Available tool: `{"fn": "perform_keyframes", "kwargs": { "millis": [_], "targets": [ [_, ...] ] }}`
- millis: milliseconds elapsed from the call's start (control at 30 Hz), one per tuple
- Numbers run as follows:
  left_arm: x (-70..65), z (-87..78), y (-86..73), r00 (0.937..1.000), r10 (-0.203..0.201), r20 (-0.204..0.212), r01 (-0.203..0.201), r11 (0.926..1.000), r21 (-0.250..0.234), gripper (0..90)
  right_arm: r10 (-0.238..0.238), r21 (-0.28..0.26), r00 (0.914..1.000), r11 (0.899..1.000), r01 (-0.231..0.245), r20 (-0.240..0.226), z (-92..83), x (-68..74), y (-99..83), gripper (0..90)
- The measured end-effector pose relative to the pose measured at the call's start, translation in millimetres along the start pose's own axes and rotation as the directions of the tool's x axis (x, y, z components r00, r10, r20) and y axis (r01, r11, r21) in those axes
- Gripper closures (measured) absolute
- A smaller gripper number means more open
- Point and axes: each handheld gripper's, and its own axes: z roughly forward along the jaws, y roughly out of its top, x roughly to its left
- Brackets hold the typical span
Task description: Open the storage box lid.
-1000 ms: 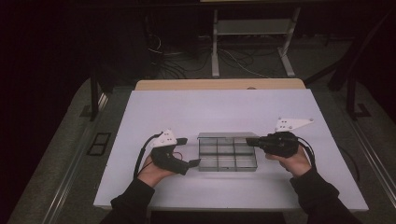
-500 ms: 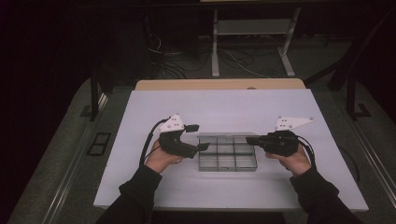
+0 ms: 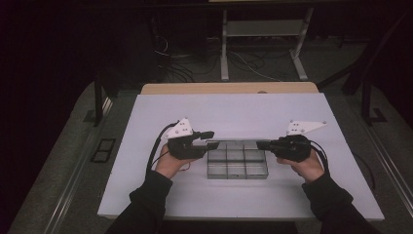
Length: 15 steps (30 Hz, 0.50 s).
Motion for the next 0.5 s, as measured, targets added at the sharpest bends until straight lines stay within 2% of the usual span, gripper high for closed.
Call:
{"fn": "perform_keyframes", "kwargs": {
  "millis": [333,500],
  "targets": [
    [-1.3,0.0,0.3,0.9998,0.019,-0.009,-0.019,0.9998,0.007,60.6,-0.015,0.012,0.9997,1.0,0.015,0.017,-0.4,2.1,0.3,88.7],
    [-1.5,0.2,1.0,0.9998,0.019,-0.009,-0.019,0.9998,0.001,61.2,-0.026,0.025,0.9993,0.999,0.026,0.025,-2.3,5.9,-0.7,84.5]
  ]
}}
